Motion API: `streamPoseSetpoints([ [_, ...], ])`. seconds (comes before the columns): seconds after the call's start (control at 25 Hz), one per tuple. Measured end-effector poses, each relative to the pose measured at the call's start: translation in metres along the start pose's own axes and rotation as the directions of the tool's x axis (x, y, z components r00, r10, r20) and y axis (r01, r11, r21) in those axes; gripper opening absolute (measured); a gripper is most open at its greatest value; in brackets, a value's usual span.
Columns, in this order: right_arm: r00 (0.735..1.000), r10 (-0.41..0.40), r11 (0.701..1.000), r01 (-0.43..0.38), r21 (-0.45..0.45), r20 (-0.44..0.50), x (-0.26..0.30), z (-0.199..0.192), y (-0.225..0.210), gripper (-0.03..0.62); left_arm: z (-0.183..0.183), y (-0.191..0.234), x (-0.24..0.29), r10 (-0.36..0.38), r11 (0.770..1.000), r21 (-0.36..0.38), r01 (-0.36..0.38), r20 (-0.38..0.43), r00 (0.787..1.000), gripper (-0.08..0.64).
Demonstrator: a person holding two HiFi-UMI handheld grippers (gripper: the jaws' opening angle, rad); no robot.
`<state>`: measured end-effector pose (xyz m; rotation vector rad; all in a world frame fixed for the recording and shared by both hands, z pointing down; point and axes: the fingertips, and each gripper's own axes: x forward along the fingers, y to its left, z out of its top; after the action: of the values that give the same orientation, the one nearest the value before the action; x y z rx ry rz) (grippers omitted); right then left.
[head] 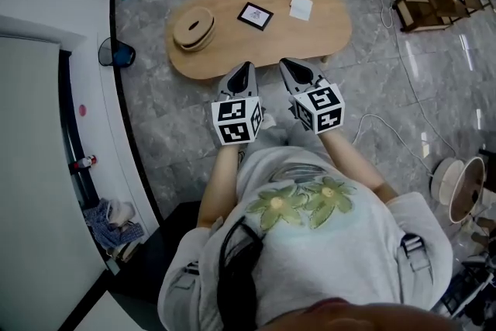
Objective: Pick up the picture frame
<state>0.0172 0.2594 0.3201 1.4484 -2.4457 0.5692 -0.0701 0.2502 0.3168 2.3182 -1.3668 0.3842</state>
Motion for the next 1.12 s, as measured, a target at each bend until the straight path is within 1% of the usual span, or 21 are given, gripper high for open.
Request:
streamPoseSetpoints([
  [0.08,1.0,0.001,1.0,-0.001,-0.002,0.004,0.01,0.005,0.0,0.008,0.003,0.011,0.008,0.0,1.0,-0.006,0.0,-0.001,1.0,0.017],
  [0.28,1.0,-0.014,1.0,0.014,-0.005,-0.01,0.025,0.007,-0.007,0.008,0.001,0.023,0.022,0.001,0.999,-0.055,-0.001,-0.014,1.0,0.017],
  [0.48,0.999,-0.039,0.999,0.039,0.006,-0.02,0.045,0.01,-0.025,0.008,-0.003,0.033,0.046,-0.009,0.998,-0.058,0.006,-0.046,0.999,0.017],
  [0.6,0.998,-0.047,0.999,0.047,0.01,-0.033,0.06,0.014,-0.044,0.008,0.001,0.041,0.066,-0.007,0.997,-0.074,0.003,-0.06,0.998,0.017],
  [0.8,0.997,0.007,1.0,-0.008,-0.006,-0.082,0.097,0.017,-0.064,0.008,0.016,0.06,0.101,0.017,0.995,-0.099,-0.024,-0.079,0.997,0.017],
  [0.96,0.994,0.035,0.998,-0.039,-0.039,-0.103,0.124,0.033,-0.082,0.008,0.034,0.073,0.126,0.035,0.993,-0.111,-0.044,-0.081,0.996,0.017],
  [1.12,0.992,0.062,0.996,-0.069,-0.064,-0.114,0.149,0.047,-0.102,0.008,0.039,0.083,0.152,0.073,0.988,-0.128,-0.084,-0.093,0.993,0.017],
])
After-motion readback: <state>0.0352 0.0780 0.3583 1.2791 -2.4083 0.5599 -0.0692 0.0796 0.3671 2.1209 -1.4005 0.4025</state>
